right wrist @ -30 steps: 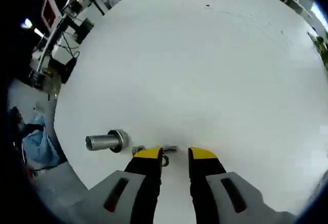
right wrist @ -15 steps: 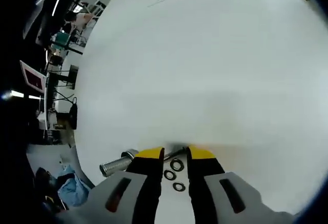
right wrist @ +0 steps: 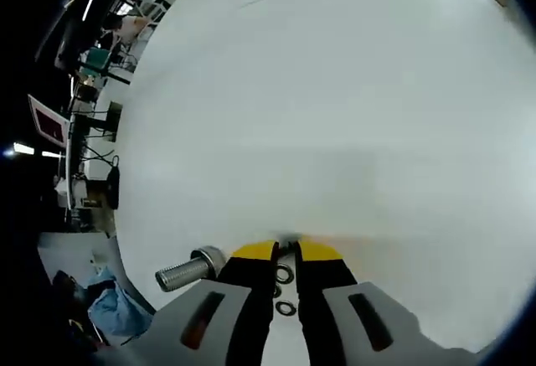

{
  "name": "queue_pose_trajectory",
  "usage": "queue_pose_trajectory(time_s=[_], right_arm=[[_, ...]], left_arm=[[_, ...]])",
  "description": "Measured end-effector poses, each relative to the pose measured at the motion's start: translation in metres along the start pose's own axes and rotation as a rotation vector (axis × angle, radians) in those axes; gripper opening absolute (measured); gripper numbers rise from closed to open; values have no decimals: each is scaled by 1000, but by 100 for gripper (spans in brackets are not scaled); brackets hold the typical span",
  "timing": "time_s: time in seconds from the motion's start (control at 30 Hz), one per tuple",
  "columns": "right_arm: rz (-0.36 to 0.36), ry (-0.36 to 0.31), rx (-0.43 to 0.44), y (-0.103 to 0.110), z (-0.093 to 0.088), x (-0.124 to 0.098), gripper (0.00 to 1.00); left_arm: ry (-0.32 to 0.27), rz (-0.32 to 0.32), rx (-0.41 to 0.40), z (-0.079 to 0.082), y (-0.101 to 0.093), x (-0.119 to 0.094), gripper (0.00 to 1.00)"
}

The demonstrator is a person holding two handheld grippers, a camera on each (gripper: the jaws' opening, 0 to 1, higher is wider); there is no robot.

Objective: Place the washer onto the threaded stud by aligning its center hole with the stud, sliding it down to the base, and recovering from edge contact or off-axis alignment until the washer reaches the visible bottom stop.

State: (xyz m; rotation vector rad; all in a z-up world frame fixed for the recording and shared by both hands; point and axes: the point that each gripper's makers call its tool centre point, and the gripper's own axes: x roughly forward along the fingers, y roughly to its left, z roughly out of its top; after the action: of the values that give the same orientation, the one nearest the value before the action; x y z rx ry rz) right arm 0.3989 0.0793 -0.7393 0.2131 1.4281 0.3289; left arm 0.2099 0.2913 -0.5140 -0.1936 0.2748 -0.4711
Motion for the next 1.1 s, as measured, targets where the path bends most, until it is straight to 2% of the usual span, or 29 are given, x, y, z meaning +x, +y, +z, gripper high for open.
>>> queue_pose_trajectory(time_s=[0.03,0.1,0.13,0.2,0.23,0.3,0.33,0.37,0.43,0.47,0.53,0.57,0.6,0.63,0.67,0.7,0.73,0.77,0.8,0.83,0.9,0.97,1.0,1.1], right_arm=[[-7,-22,-18,-1,3,0,10],[-6,-20,-11,3,1,-2,9],[4,-35,-12,5,3,-2,6],[24,-66,81,11,3,-6,2],[41,-51,36,11,0,-5,2],[23,13,-13,6,-10,-3,3],[7,18,-39,3,-11,-2,3],[-2,-15,-34,2,-6,-2,3],[32,-38,-8,6,-3,-2,3],[66,-38,-10,13,-4,-3,3],[78,-14,-35,16,-6,-3,8],[100,-15,-110,20,-5,-3,11],[54,7,-159,13,-5,-4,11],[48,10,-220,13,-3,-5,11],[76,-7,-319,22,-2,-6,11],[76,8,-350,24,-4,-7,11],[98,6,-461,30,-4,-8,11],[105,-1,-533,34,-3,-9,11],[87,3,-605,34,-3,-10,11],[61,25,-746,34,-8,-11,11],[-16,84,-944,26,-13,-11,11],[-50,114,-1100,24,-21,-9,11],[-57,117,-1125,23,-22,-8,11],[-46,108,-1095,24,-23,-5,11]], left_arm=[[3,0,-1,-1,0,0,27],[2,0,-1,0,0,0,27],[1,1,0,0,0,0,27],[4,-1,1,-1,-1,0,27],[5,-2,2,-1,-1,0,26],[4,-3,5,-1,-1,0,26],[4,-4,5,-1,-1,0,26],[5,-4,5,-1,-1,0,26],[5,-3,6,-1,-1,0,26],[5,-4,6,-1,-1,0,26],[7,-6,7,-1,-2,1,26],[7,-6,7,-1,-2,1,26],[6,-8,6,-1,-2,1,26],[4,-9,5,-1,-2,1,26],[4,-9,6,-1,-3,1,26],[5,-10,6,-1,-3,1,26],[5,-11,5,-1,-3,1,26],[5,-11,6,-1,-3,1,26],[4,-12,7,0,-3,1,26],[3,-12,6,0,-3,1,26],[4,-13,6,-1,-4,1,26],[3,-13,7,-1,-4,1,26],[3,-13,8,-1,-4,1,26],[4,-11,8,-1,-3,1,26]])
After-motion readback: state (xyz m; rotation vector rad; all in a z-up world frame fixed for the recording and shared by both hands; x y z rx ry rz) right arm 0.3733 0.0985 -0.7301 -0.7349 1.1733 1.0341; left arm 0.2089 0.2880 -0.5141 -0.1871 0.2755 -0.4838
